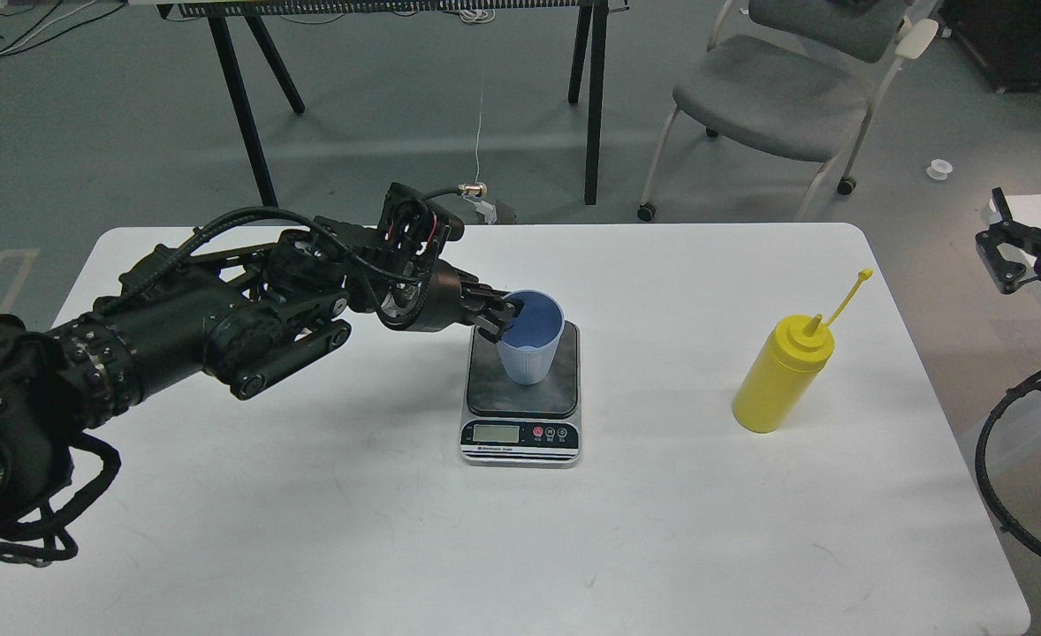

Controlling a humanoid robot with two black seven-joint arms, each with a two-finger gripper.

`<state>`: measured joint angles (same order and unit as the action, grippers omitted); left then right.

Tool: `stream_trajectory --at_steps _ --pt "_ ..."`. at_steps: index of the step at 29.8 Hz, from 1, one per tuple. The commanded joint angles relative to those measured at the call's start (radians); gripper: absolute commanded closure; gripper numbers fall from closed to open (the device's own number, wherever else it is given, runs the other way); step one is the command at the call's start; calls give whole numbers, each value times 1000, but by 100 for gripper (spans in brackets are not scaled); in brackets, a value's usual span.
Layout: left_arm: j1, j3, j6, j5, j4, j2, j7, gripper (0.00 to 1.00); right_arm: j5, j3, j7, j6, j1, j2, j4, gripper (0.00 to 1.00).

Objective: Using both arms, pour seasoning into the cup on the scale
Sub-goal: 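Carry the cup with the left gripper and set it on the scale, then open the left gripper and lift it away from the cup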

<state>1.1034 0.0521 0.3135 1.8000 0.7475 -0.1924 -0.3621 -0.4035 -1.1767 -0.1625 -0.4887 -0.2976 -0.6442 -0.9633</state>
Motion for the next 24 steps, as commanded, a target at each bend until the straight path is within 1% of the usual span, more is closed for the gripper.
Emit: stream_trajectory --at_steps 1,2,3,6,8,10,11,15,17,20,24 --pt "-5 5 -17 -14 0 1 0 32 0 0 1 0 0 0 -2 0" --pt "-4 14 -27 -24 3 1 -1 25 0 0 1 0 1 0 -2 0" --pt "-4 18 -36 -37 9 -2 -7 21 -1 0 1 0 3 0 -2 0" --pt "4 43 -69 -167 12 -16 -12 18 -5 -4 1 0 20 -3 -12 0" --pt "7 112 -86 -366 12 -28 -14 10 -23 -11 1 0 55 -11 -34 0" --pt "3 172 -80 -587 10 -60 -14 6 -46 -15 1 0 107 -14 -66 0" --pt "0 199 -79 -719 3 -73 -15 2 -60 -17 1 0 142 -15 -84 0" --pt "-4 276 -88 -1208 -3 -78 -14 1 -104 -32 0 0 279 -2 -161 0" --pt "-1 296 -82 -1408 -29 -79 -15 0 -104 -31 -3 0 345 11 -207 0" --pt "9 337 -76 -1612 -75 -81 -14 0 -97 -24 -5 0 441 72 -274 0" --pt "6 475 -50 -1780 -103 -93 -6 0 -86 -6 -5 0 506 147 -304 0"
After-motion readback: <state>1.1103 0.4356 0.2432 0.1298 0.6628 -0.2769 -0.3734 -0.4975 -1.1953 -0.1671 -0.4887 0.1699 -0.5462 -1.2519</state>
